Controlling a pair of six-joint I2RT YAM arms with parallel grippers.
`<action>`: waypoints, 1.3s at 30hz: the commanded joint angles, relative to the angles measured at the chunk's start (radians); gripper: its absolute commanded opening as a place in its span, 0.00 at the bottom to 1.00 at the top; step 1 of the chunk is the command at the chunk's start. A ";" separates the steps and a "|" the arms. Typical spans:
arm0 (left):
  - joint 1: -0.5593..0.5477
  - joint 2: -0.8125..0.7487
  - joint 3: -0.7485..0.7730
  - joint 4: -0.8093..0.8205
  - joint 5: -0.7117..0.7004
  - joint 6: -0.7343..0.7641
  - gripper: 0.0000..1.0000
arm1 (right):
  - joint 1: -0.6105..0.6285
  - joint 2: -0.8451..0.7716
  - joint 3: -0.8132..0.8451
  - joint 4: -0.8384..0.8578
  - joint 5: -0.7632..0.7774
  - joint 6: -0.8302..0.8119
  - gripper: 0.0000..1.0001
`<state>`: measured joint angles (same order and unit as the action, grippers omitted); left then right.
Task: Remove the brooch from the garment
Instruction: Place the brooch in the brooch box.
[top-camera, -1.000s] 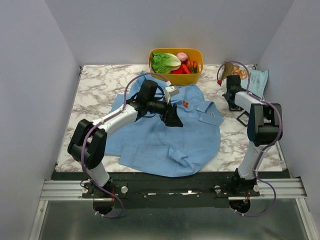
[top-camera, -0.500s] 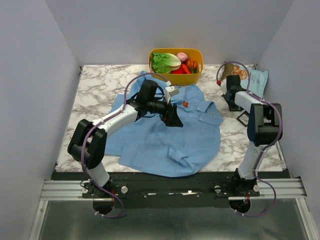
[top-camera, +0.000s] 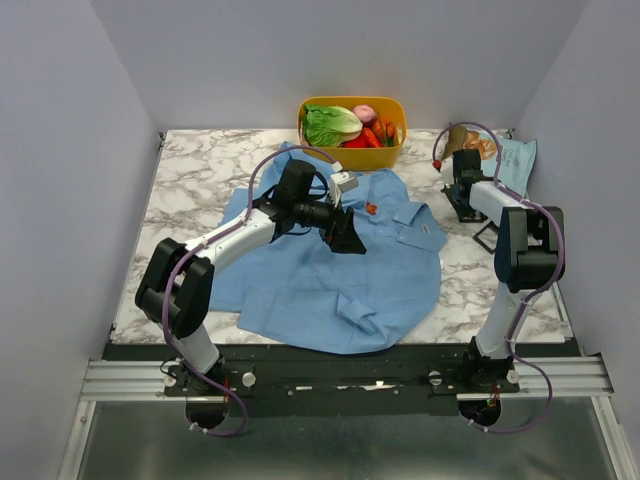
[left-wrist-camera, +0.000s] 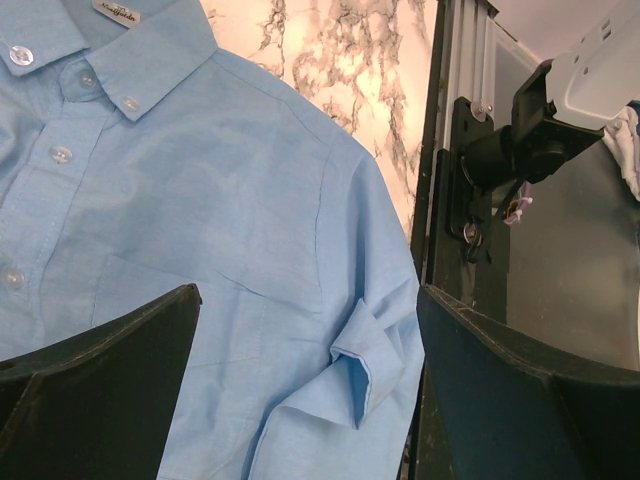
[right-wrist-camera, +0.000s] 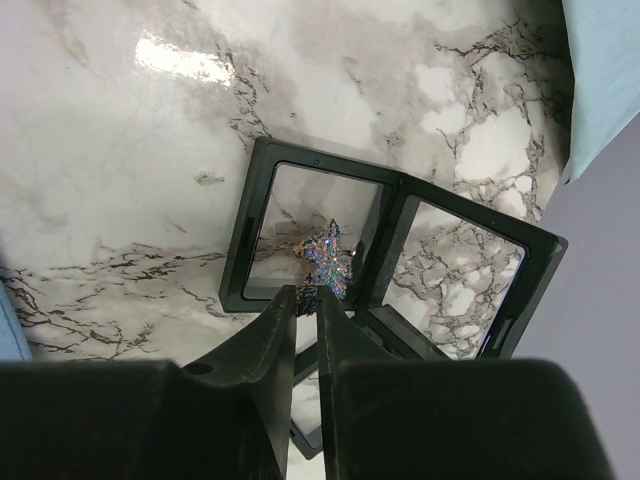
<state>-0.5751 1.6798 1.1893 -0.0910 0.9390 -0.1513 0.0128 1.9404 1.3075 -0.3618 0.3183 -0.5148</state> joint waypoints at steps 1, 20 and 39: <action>0.006 0.011 0.027 0.020 0.027 -0.004 0.99 | -0.002 -0.001 0.035 -0.016 -0.013 0.033 0.19; 0.006 0.015 0.027 0.024 0.034 -0.008 0.99 | -0.002 0.031 0.047 -0.005 -0.030 0.076 0.18; 0.006 0.017 0.029 0.025 0.035 -0.010 0.99 | 0.004 0.043 0.065 -0.037 -0.059 0.071 0.44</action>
<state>-0.5751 1.6859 1.1893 -0.0837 0.9394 -0.1585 0.0132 1.9648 1.3418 -0.3702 0.2939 -0.4454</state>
